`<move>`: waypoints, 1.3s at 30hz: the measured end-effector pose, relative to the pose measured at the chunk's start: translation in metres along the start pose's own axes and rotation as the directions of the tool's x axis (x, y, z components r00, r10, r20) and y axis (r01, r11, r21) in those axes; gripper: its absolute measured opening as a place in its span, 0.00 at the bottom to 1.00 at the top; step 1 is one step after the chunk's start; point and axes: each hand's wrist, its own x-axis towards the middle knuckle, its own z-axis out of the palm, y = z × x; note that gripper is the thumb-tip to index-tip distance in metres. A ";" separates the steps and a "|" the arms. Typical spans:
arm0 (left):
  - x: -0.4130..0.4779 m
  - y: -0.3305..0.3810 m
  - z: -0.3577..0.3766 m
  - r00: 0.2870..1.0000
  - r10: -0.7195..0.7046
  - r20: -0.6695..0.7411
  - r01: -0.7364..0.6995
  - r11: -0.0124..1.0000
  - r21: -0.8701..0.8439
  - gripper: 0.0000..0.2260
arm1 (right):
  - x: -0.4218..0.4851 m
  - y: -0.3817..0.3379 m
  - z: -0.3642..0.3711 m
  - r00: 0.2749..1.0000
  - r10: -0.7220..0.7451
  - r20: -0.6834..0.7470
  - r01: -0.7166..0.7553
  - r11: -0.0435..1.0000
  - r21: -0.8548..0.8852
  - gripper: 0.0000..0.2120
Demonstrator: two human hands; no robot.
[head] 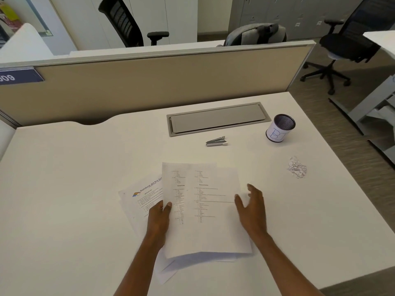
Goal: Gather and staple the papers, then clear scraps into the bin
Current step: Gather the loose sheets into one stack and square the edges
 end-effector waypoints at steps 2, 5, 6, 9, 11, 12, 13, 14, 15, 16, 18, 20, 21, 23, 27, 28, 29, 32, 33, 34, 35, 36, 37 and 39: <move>-0.003 0.003 -0.002 1.000 -0.013 0.016 0.014 0.998 -0.061 0.12 | 0.009 0.003 -0.014 0.994 0.101 0.040 -0.104 0.992 0.078 0.26; -0.007 0.007 -0.005 0.999 -0.013 0.049 0.019 0.992 -0.128 0.13 | 0.018 0.002 -0.026 0.954 0.234 0.188 -0.265 0.951 0.160 0.24; -0.006 0.007 -0.006 0.998 -0.010 0.061 0.019 0.989 -0.144 0.13 | 0.021 0.005 -0.026 0.932 0.273 0.237 -0.316 0.933 0.171 0.23; -0.010 0.007 -0.009 0.995 0.009 0.098 0.010 0.981 -0.194 0.14 | 0.024 0.014 -0.025 0.895 0.309 0.321 -0.387 0.896 0.217 0.22; -0.012 0.008 -0.010 0.994 0.017 0.110 0.007 0.977 -0.213 0.13 | 0.024 0.015 -0.026 0.894 0.293 0.340 -0.385 0.890 0.246 0.17; -0.013 0.009 -0.010 0.994 0.018 0.111 0.007 0.976 -0.216 0.13 | 0.023 0.014 -0.028 0.896 0.275 0.348 -0.378 0.883 0.277 0.12; -0.013 0.009 -0.010 0.993 0.023 0.113 0.003 0.975 -0.223 0.12 | 0.022 0.011 -0.031 0.898 0.256 0.357 -0.374 0.871 0.317 0.07; -0.013 0.009 -0.011 0.993 0.032 0.115 -0.004 0.973 -0.230 0.13 | 0.021 0.009 -0.034 0.902 0.241 0.357 -0.366 0.867 0.339 0.04; -0.014 0.010 -0.012 0.992 0.042 0.118 -0.013 0.971 -0.239 0.13 | 0.021 0.006 -0.035 0.910 0.222 0.349 -0.349 0.866 0.359 0.02; -0.014 0.011 -0.012 0.991 0.052 0.121 -0.021 0.970 -0.241 0.13 | 0.021 0.004 -0.036 0.918 0.205 0.338 -0.330 0.870 0.366 0.02; -0.017 0.013 -0.012 0.986 0.080 0.143 -0.047 0.974 -0.223 0.13 | 0.021 -0.005 -0.039 0.927 0.173 0.332 -0.301 0.871 0.388 0.01; -0.020 0.015 -0.011 0.979 0.102 0.175 -0.068 0.979 -0.190 0.13 | 0.020 -0.016 -0.038 0.928 0.150 0.342 -0.291 0.864 0.410 0.01; -0.020 0.015 -0.009 0.976 0.110 0.188 -0.076 0.981 -0.180 0.13 | 0.018 -0.021 -0.037 0.928 0.140 0.344 -0.287 0.858 0.426 0.01; -0.021 0.015 -0.008 0.970 0.128 0.207 -0.094 0.981 -0.170 0.14 | 0.013 -0.031 -0.033 0.936 0.126 0.327 -0.276 0.841 0.465 0.03; -0.026 0.021 -0.003 0.962 0.133 0.240 -0.089 0.978 -0.186 0.14 | 0.008 -0.041 -0.026 0.923 0.161 0.349 -0.344 0.751 0.563 0.07; -0.028 0.023 -0.002 0.961 0.131 0.243 -0.084 0.978 -0.191 0.14 | 0.007 -0.043 -0.027 0.903 0.175 0.391 -0.393 0.706 0.590 0.07; -0.030 0.025 -0.002 0.960 0.129 0.247 -0.081 0.978 -0.194 0.13 | 0.006 -0.045 -0.027 0.885 0.185 0.428 -0.433 0.668 0.605 0.09; -0.034 0.028 -0.003 0.957 0.136 0.258 -0.086 0.977 -0.197 0.14 | 0.003 -0.047 -0.028 0.859 0.192 0.476 -0.479 0.630 0.611 0.16; -0.036 0.028 -0.004 0.957 0.142 0.253 -0.091 0.975 -0.203 0.15 | 0.002 -0.047 -0.028 0.857 0.177 0.484 -0.476 0.634 0.610 0.16; -0.037 0.029 -0.004 0.959 0.146 0.244 -0.093 0.972 -0.216 0.16 | 0.001 -0.046 -0.027 0.857 0.155 0.491 -0.467 0.638 0.612 0.16; -0.038 0.030 -0.005 0.961 0.142 0.239 -0.084 0.968 -0.237 0.17 | 0.000 -0.046 -0.028 0.859 0.139 0.492 -0.456 0.646 0.613 0.15; -0.040 0.030 -0.005 0.963 0.133 0.236 -0.072 0.966 -0.249 0.19 | -0.001 -0.046 -0.028 0.864 0.131 0.486 -0.444 0.653 0.614 0.14; -0.042 0.031 -0.005 0.960 0.131 0.246 -0.069 0.967 -0.246 0.19 | -0.002 -0.047 -0.028 0.872 0.128 0.473 -0.431 0.659 0.617 0.13; -0.046 0.034 -0.004 0.949 0.161 0.271 -0.104 0.972 -0.212 0.17 | -0.004 -0.050 -0.030 0.889 0.117 0.442 -0.401 0.664 0.631 0.12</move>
